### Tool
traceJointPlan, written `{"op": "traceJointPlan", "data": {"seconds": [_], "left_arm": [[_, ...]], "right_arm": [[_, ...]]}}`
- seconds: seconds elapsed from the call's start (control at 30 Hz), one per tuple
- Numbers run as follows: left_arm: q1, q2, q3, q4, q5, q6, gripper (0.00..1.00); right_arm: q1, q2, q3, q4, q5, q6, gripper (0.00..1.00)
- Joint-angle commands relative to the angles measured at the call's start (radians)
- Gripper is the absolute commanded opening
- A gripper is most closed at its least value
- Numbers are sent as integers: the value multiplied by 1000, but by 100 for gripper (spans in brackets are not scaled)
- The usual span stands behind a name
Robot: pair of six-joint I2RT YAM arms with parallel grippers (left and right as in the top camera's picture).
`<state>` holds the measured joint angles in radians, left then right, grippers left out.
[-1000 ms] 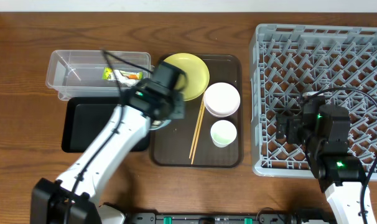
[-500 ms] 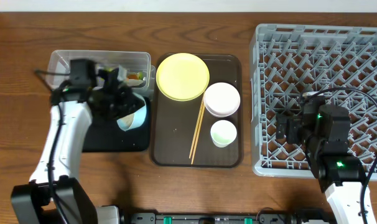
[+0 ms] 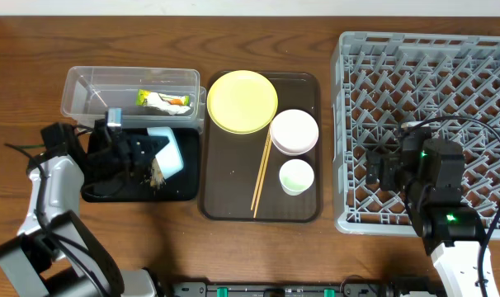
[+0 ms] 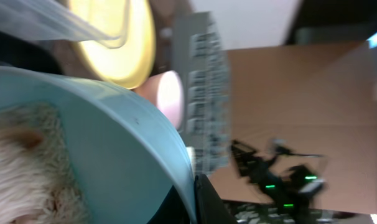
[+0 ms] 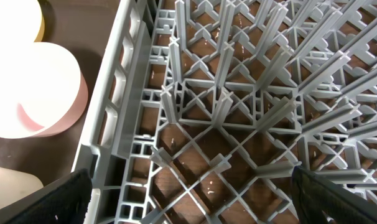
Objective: Sort waste into correct bins and load items into the dishwasher rack
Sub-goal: 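Tip the blue bowl over the black tray to pour out the rice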
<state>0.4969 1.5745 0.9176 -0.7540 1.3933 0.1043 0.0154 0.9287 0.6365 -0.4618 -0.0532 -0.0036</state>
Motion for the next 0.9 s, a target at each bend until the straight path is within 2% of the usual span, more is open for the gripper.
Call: {"op": "traceJointPlan", "data": {"seconds": [0.0,0.27,0.33,0.43,0.57,0.77,0.87], "left_arm": [[31,34,-5,-1,178,-61,6],[49,40,-5,0,178,-115,6],[49,40,-5,0,178,-166,6],[50,40,-5,0,178,-307,6],[50,40,-5,0,178,-380,6],[50,40,-5,21,178,-394,6],[50,40,-5,139,178,-305,6]], "right_arm": [[-9,1,19,-2,-6,14,99],[-9,1,19,-2,-6,14,99],[-9,1,19,-2,-6,14,99],[-9,1,19,-2,-6,14,99],[-9,1,19,-2,-6,14,99],[-9,1,19,-3,-6,14,99],[-9,1,19,-3,-6,14,99]]}}
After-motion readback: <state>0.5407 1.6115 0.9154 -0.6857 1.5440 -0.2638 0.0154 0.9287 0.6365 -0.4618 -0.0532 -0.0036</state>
